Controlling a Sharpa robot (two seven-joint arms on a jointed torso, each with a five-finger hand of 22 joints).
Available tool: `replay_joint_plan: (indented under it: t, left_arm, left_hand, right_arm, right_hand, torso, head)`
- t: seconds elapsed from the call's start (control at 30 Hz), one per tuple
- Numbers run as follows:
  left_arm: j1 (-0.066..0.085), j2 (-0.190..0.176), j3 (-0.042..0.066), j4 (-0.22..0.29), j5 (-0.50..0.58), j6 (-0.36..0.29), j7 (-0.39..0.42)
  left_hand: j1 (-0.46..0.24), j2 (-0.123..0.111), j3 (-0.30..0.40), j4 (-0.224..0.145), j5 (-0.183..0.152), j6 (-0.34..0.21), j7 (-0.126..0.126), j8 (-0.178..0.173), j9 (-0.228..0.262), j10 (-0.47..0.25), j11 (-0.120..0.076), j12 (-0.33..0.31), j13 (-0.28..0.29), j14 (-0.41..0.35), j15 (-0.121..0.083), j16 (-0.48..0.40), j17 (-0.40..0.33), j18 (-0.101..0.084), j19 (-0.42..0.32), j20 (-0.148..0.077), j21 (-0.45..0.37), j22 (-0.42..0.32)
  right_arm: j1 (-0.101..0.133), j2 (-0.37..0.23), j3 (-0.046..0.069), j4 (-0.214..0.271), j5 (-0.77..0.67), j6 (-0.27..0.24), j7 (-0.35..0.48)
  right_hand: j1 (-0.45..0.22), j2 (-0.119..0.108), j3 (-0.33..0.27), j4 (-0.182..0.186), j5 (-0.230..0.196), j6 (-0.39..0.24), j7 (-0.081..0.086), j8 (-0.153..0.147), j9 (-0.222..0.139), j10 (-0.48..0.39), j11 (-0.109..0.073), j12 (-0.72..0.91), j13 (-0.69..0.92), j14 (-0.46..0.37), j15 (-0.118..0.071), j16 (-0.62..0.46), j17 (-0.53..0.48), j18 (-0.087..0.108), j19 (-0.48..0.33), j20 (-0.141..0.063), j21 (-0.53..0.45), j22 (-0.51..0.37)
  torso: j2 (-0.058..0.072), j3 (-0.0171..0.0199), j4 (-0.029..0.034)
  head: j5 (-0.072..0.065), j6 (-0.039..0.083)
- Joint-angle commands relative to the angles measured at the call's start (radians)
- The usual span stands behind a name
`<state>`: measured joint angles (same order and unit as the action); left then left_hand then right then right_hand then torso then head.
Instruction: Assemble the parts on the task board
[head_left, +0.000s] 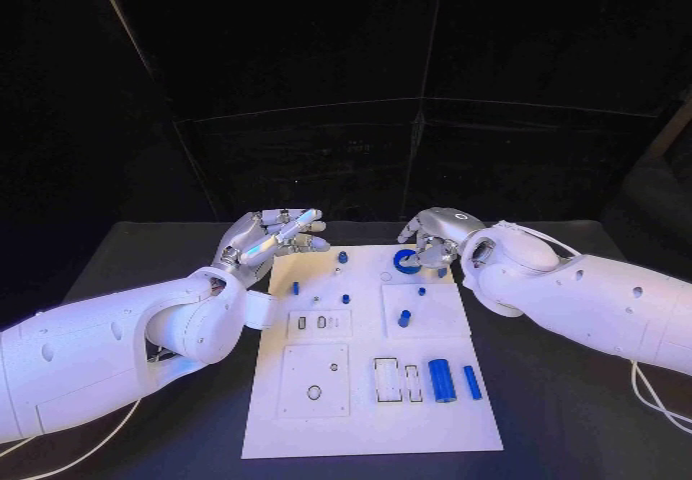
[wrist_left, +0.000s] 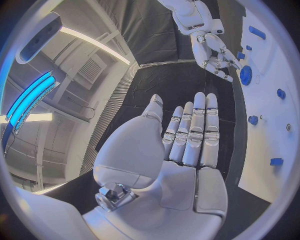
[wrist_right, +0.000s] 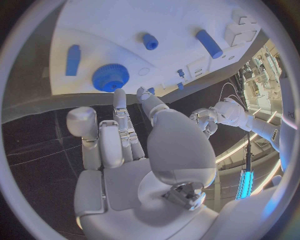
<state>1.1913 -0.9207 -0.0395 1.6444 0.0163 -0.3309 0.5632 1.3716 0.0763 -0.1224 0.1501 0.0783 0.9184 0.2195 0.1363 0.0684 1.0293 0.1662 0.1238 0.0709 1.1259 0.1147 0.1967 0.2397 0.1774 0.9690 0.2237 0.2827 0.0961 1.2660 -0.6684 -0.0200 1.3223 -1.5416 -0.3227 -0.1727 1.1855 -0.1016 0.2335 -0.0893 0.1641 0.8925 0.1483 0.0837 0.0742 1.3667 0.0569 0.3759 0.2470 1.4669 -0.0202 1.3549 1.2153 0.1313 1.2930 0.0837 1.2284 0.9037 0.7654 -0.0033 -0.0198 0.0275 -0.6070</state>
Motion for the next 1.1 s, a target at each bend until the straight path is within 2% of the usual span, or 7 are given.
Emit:
replay_joint_plan:
  t: [0.03,0.07,0.1,0.17,0.3,0.83,1.1]
  left_arm:
    - [0.002,0.000,0.001,-0.001,-0.001,0.017,0.006]
    - [0.002,0.001,0.001,-0.002,-0.001,0.017,0.006]
    - [0.002,0.001,0.001,-0.002,-0.001,0.018,0.006]
    - [0.002,0.002,0.001,-0.003,-0.001,0.019,0.005]
    - [0.002,0.004,0.001,-0.007,-0.001,0.020,0.005]
    - [0.001,0.012,0.001,-0.017,-0.001,0.023,0.003]
    - [0.001,0.012,0.001,-0.019,-0.001,0.023,0.003]
  left_hand:
    - [-0.001,0.008,-0.001,-0.005,0.005,0.007,-0.001,-0.004,-0.002,0.006,-0.001,-0.006,0.001,0.008,-0.002,-0.007,0.001,0.007,0.005,0.001,-0.003,-0.001]
    - [-0.001,0.008,-0.001,-0.005,0.005,0.007,-0.001,-0.004,-0.002,0.006,-0.001,-0.006,0.001,0.008,-0.002,-0.007,0.001,0.007,0.005,0.001,-0.003,-0.001]
    - [-0.001,0.008,-0.001,-0.005,0.005,0.007,-0.001,-0.004,-0.002,0.006,-0.001,-0.006,0.001,0.008,-0.002,-0.007,0.001,0.007,0.005,0.001,-0.003,-0.001]
    - [-0.001,0.008,-0.001,-0.005,0.005,0.007,-0.001,-0.004,-0.002,0.006,-0.001,-0.006,0.001,0.008,-0.002,-0.007,0.001,0.007,0.005,0.001,-0.003,-0.001]
    - [0.000,0.009,0.000,-0.006,0.005,0.008,-0.001,-0.004,-0.002,0.007,-0.001,-0.007,0.001,0.008,-0.002,-0.007,0.002,0.007,0.005,0.001,-0.004,-0.002]
    - [0.001,0.010,0.001,-0.007,0.005,0.008,-0.001,-0.004,-0.001,0.008,-0.001,-0.007,0.001,0.008,-0.002,-0.007,0.002,0.007,0.006,0.001,-0.004,-0.002]
    - [0.002,0.012,0.002,-0.009,0.005,0.009,-0.002,-0.005,-0.001,0.008,-0.002,-0.007,0.001,0.008,-0.002,-0.008,0.003,0.007,0.006,0.001,-0.005,-0.002]
  right_arm:
    - [0.003,-0.022,0.001,0.015,0.127,-0.010,-0.056]
    - [0.004,-0.027,0.001,0.014,0.136,-0.001,-0.063]
    - [0.004,-0.033,0.001,0.012,0.145,0.012,-0.072]
    - [0.004,-0.037,0.001,0.005,0.157,0.037,-0.087]
    - [0.005,-0.030,0.001,-0.016,0.167,0.073,-0.104]
    - [0.004,0.036,0.001,-0.087,0.160,0.161,-0.103]
    - [0.004,0.041,0.001,-0.073,0.136,0.130,-0.087]
  right_hand:
    - [-0.006,-0.003,-0.081,0.067,0.020,-0.016,0.006,-0.002,-0.001,-0.008,-0.005,0.306,0.314,0.062,0.000,0.052,0.069,-0.022,0.033,-0.007,0.048,0.075]
    - [0.030,0.012,-0.129,0.107,0.045,-0.022,0.002,0.004,0.001,-0.050,-0.003,0.522,0.542,0.066,0.008,0.080,0.104,-0.031,0.044,0.002,0.072,0.109]
    - [0.036,0.010,-0.160,0.132,0.030,-0.028,0.017,0.007,0.001,-0.059,0.006,0.634,0.670,0.067,0.001,0.097,0.133,-0.036,0.052,0.010,0.088,0.138]
    - [0.057,0.023,-0.199,0.173,0.036,-0.040,0.021,0.012,0.000,-0.030,0.016,0.790,0.842,0.074,0.016,0.126,0.176,-0.041,0.069,0.015,0.118,0.187]
    - [0.081,0.028,-0.232,0.204,0.032,-0.052,0.026,0.017,-0.001,0.004,0.024,0.894,0.965,0.079,0.023,0.149,0.216,-0.047,0.084,0.021,0.143,0.232]
    - [0.146,0.064,-0.267,0.206,0.035,-0.050,0.015,0.040,0.001,0.130,0.021,1.103,1.210,0.090,0.021,0.184,0.281,-0.060,0.109,0.023,0.187,0.307]
    - [0.151,0.065,-0.274,0.202,0.028,-0.048,0.013,0.043,0.001,0.144,0.019,1.122,1.234,0.092,0.018,0.190,0.292,-0.063,0.116,0.021,0.196,0.324]
  torso:
    - [-0.002,0.0002,-0.0075]
    - [-0.002,0.0001,-0.0075]
    - [-0.001,-0.0004,-0.0058]
    - [-0.001,0.0004,-0.0049]
    - [0.001,0.0011,-0.0032]
    - [0.000,-0.0009,-0.0046]
    - [0.000,-0.0008,-0.0040]
  head:
    - [-0.001,0.003]
    - [-0.002,0.003]
    - [-0.004,0.004]
    - [-0.005,0.004]
    - [-0.005,0.003]
    - [-0.004,-0.006]
    - [-0.004,-0.005]
